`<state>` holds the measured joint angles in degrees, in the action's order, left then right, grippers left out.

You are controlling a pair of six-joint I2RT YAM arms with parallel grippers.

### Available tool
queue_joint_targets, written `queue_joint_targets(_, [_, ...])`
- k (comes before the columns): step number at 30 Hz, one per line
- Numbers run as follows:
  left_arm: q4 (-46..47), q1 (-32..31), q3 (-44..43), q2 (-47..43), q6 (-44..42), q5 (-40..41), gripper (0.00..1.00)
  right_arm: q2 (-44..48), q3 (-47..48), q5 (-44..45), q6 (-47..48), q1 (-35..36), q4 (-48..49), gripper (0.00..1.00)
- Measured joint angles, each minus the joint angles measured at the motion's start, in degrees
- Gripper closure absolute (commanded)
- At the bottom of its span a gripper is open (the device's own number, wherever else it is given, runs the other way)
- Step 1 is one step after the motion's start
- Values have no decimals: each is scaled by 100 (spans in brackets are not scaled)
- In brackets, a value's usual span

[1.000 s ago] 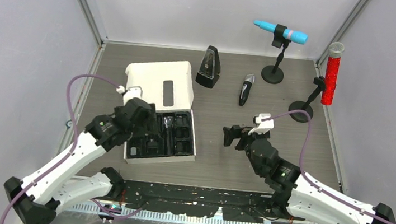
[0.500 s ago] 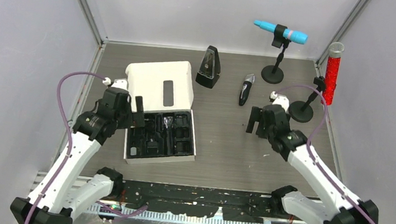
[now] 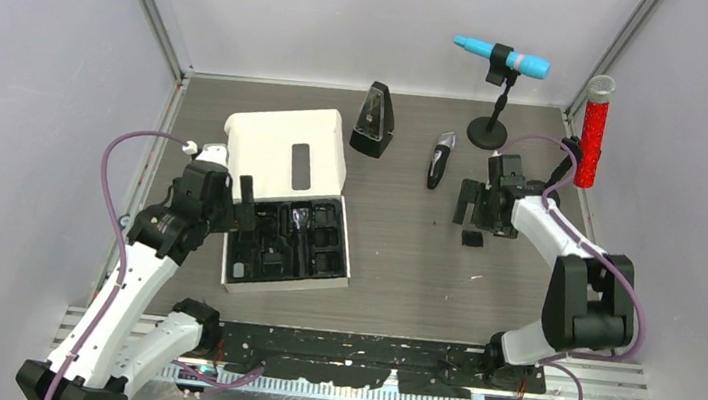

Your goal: Sort the hair-cutting tools

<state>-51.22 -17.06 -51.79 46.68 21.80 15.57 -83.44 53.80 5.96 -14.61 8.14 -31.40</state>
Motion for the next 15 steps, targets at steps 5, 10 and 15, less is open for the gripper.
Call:
queue_joint_targets(5, [4,-103,26,-11,-31,103,0,-675,66,-367,74,-278,-7,0])
queue_joint_targets(10, [15,-146,61,-20,-87,98,0,-1047,66,-651,63,-273,22,4])
queue_joint_targets(15, [37,-164,63,-31,-111,87,0,-960,-37,-964,-219,-81,337,4])
